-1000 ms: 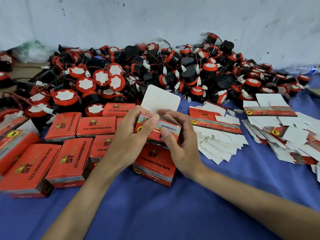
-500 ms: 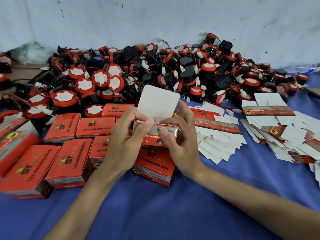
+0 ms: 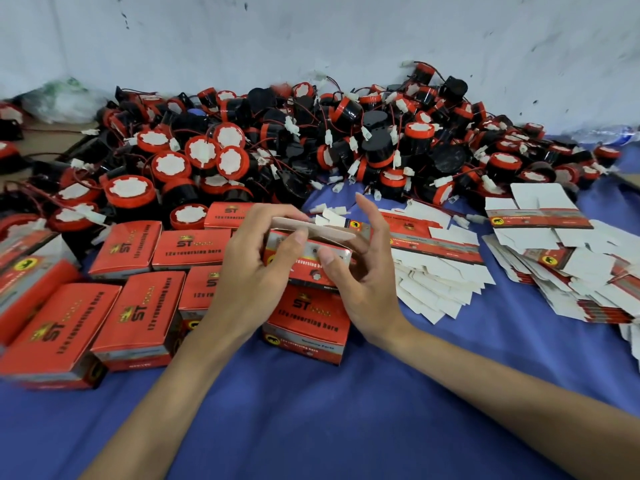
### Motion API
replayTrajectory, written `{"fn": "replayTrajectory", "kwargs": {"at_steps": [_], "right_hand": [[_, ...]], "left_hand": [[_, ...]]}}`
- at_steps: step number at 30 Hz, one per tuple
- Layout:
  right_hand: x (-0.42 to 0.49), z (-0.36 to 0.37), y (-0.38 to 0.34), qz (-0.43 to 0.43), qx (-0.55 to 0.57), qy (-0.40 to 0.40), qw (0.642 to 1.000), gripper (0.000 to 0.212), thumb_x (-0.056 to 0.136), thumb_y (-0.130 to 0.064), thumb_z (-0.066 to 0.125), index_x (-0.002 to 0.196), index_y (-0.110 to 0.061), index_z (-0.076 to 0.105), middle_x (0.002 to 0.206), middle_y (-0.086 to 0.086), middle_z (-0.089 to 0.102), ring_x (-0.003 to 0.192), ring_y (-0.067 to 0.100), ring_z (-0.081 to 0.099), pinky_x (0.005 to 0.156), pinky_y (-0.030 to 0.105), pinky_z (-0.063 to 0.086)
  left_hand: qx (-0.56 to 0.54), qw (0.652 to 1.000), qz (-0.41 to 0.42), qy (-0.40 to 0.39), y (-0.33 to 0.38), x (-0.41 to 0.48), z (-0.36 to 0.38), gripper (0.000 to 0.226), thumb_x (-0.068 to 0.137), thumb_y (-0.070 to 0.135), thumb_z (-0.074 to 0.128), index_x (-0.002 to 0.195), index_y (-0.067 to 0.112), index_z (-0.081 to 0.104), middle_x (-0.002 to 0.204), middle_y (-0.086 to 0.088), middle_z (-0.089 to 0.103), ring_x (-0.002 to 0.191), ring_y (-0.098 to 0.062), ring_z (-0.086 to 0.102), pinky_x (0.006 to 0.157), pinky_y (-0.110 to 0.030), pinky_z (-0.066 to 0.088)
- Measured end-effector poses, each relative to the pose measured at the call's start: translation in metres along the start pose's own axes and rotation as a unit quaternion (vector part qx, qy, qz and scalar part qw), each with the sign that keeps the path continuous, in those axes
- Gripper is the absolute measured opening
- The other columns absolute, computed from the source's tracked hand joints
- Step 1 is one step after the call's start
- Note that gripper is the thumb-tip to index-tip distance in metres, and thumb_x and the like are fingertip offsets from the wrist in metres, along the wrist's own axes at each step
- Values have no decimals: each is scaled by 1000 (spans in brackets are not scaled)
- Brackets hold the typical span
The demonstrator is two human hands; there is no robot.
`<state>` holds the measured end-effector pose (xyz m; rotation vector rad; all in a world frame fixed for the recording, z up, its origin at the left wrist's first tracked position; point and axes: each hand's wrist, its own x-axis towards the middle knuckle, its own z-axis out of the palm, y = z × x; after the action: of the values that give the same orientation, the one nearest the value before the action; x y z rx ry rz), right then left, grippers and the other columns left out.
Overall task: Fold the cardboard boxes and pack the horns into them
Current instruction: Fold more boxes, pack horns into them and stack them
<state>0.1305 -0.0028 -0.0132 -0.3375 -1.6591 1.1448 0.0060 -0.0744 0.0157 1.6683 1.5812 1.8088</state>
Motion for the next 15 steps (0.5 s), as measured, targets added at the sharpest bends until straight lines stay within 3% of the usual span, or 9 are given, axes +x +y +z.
{"fn": "replayTrajectory", "kwargs": {"at_steps": [3,7,11,15], "right_hand": [[2,-2,1,-33,-49,-22,998,32,95,-38,51,125,-27,51,111,-7,67,100,7,65,82,21,50],[1,-2,3,-15,-41,-31,999,45,98,-57,31,113,-28,61,108,-12,67,102,13,65,84,29,51],[2,-2,6,-12,-79,-33,996,34,100,-32,35,114,-16,61,105,1,68,94,18,66,78,30,50],[2,-3,6,-15,-84,-46,995,36,97,-24,38,116,-3,60,109,7,66,96,21,65,80,33,50]], "left_hand": [[34,999,27,-3,2,0,1,21,87,44,55,95,24,58,92,10,61,88,-6,61,76,-12,42],[37,999,0,2,2,-1,1,27,86,51,52,90,25,59,85,8,61,80,-8,62,69,-15,46],[45,999,-9,-4,0,0,1,24,88,46,53,90,23,59,86,5,63,78,-6,62,66,-12,45],[20,999,-32,-21,1,2,-2,14,87,33,58,92,21,61,88,4,64,78,-7,65,64,-16,49]]}}
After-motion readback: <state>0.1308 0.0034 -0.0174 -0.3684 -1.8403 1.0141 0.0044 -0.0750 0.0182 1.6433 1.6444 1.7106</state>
